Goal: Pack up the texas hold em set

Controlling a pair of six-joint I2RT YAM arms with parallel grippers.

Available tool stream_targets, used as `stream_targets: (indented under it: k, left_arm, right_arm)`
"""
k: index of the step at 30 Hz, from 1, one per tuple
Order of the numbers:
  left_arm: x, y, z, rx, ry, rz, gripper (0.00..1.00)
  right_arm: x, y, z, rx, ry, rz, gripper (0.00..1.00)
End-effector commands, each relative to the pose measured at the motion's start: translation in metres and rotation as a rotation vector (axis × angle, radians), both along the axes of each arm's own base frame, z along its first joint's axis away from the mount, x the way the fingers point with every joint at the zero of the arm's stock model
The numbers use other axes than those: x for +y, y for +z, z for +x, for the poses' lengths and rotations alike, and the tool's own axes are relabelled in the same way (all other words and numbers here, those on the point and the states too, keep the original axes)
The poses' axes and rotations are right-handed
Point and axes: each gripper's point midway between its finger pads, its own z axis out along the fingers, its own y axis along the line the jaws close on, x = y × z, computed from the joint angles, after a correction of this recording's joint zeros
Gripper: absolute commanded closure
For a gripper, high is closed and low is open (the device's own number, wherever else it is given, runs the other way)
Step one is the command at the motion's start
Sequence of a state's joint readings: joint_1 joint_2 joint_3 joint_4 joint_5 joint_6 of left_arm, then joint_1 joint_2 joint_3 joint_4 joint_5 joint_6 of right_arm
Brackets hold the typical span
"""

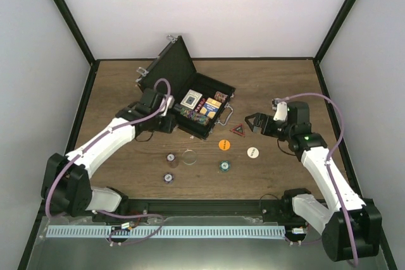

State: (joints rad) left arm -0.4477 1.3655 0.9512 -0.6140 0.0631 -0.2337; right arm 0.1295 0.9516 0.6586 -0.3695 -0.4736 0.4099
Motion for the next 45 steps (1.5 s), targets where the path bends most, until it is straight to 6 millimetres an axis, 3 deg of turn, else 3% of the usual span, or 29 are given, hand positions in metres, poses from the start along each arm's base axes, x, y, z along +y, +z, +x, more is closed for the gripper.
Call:
stream_targets:
  k: [1,6,9,15,18,22,27,45]
  left_arm:
    - [-0.076,0.075,0.001,-0.199,-0.347,-0.142,0.69]
    - [-0.139,0.072,-0.032,-0.245,-0.589,-0.226,0.69]
    - [-0.153,0.07,-0.053,-0.247,-0.683,-0.21,0.68]
    - [-0.153,0.086,-0.077,-0.358,-0.733,-0.251,0.67]
    - [-0.15,0.087,-0.076,-0.384,-0.727,-0.234,0.67]
    - [-0.15,0.081,-0.076,-0.362,-0.73,-0.21,0.68]
    - [-0.152,0.082,-0.079,-0.361,-0.742,-0.22,0.68]
    - [-0.155,0.077,-0.083,-0.35,-0.766,-0.221,0.68]
  right_arm:
    - [0.023,0.016,-0.008,0.064,0.087,0.122,0.0]
    - [0.044,0.02,-0.017,0.12,0.154,0.268,0.0]
    - [0.058,0.023,-0.024,0.138,0.202,0.35,0.0]
    - [0.107,0.016,-0.047,0.25,0.372,0.507,0.0]
    - [0.135,0.01,-0.061,0.315,0.464,0.558,0.0]
    - [0.155,0.011,-0.064,0.325,0.51,0.558,0.0]
    - [0.17,0.02,-0.061,0.318,0.558,0.562,0.0]
    - [0.199,0.012,-0.075,0.365,0.639,0.53,0.02]
